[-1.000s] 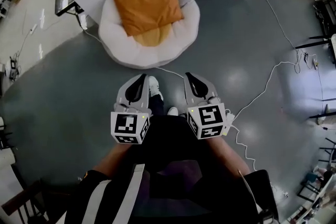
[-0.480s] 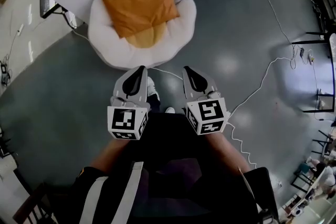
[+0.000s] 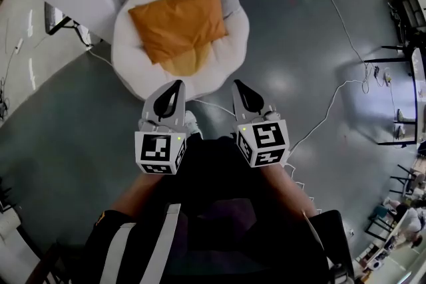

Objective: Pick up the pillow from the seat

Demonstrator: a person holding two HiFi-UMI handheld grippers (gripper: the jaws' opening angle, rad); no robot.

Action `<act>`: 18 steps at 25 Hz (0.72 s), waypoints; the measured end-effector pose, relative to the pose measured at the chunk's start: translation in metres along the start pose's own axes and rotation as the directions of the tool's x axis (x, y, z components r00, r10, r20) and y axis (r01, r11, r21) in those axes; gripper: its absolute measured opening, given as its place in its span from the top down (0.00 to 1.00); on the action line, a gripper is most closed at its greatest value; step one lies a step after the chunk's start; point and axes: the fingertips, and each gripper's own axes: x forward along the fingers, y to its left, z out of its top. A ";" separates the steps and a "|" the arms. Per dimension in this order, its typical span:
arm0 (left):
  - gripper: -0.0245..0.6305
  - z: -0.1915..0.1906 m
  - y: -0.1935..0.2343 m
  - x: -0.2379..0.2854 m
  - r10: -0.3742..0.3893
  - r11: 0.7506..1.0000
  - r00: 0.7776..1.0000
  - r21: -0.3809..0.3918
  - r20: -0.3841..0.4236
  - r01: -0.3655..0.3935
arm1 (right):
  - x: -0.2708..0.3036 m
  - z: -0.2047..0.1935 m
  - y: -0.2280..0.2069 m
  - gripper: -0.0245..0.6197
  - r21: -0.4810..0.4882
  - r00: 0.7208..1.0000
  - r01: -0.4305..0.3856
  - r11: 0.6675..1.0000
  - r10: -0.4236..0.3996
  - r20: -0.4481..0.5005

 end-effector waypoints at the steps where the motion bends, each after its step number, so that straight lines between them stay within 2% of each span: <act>1: 0.95 0.002 0.005 0.002 0.000 1.000 1.000 -0.003 0.004 0.000 | 0.005 0.004 0.001 0.96 -0.005 1.000 0.003 1.000 -0.003 0.000; 10: 0.95 0.008 0.044 0.011 0.032 0.999 0.999 -0.041 0.025 -0.031 | 0.043 0.030 0.011 0.96 -0.057 1.000 -0.004 0.998 0.004 0.002; 18: 0.95 0.018 0.060 0.031 0.108 0.993 0.993 -0.056 0.048 -0.105 | 0.075 0.044 -0.001 0.96 -0.090 0.998 -0.064 0.994 0.065 0.008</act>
